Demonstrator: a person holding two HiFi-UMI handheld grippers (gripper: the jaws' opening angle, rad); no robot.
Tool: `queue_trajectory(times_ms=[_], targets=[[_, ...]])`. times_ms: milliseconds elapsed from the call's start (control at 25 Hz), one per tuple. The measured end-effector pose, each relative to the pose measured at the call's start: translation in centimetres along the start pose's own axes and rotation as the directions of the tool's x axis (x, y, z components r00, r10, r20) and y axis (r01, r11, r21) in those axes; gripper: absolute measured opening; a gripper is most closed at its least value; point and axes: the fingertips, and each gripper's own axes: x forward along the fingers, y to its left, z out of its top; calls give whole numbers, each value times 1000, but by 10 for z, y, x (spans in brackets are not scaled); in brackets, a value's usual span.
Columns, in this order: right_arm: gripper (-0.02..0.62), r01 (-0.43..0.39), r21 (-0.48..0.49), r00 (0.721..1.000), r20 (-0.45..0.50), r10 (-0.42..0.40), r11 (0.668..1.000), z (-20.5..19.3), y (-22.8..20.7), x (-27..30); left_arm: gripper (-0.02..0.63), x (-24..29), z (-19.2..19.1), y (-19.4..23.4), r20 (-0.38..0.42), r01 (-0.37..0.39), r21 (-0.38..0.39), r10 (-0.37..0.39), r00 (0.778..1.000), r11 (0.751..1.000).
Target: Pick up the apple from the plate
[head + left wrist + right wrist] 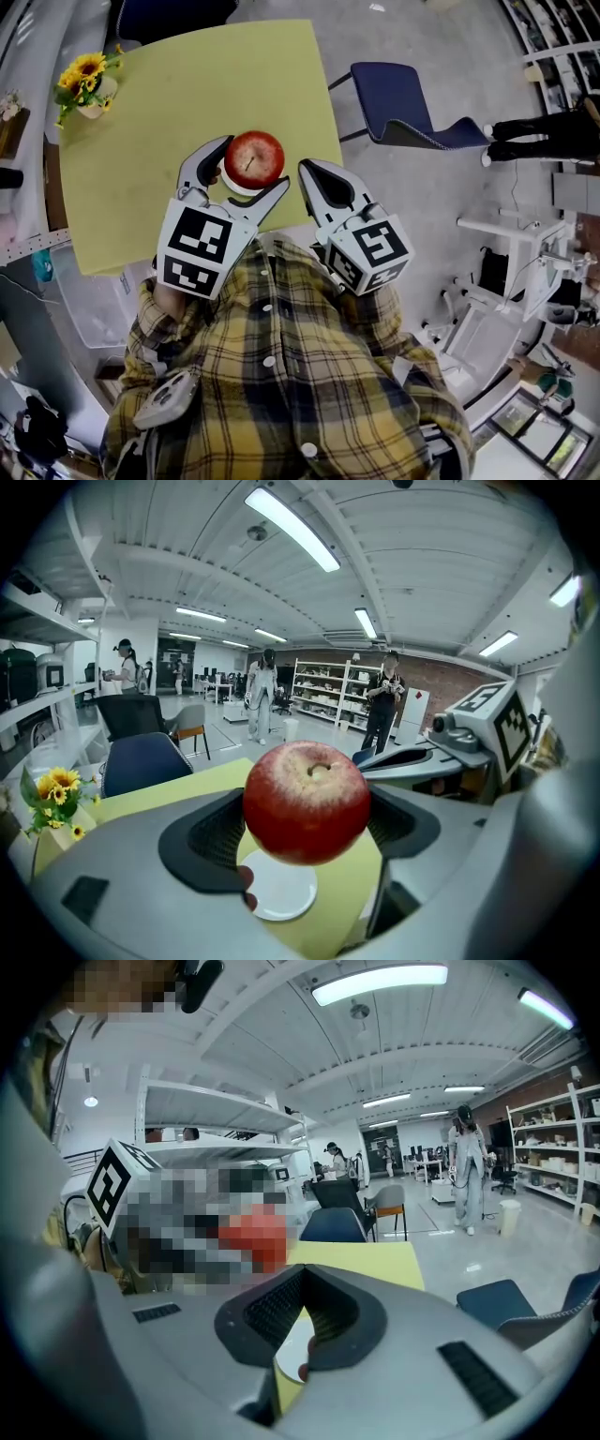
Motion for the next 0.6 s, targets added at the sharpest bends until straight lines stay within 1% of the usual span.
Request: queue_trajectory(times_ms=[320,600], targets=[[-5,2,14,1000,-12,-2,1000,-5,-4,-2,411,0,-5,-2,-16,6,-18,-7,1000,1000],[-5,-2,4,1000,-20,2,1000,-6,-8,1,411,2,-6,-1,-15,10,-29,-10,1000,1000]])
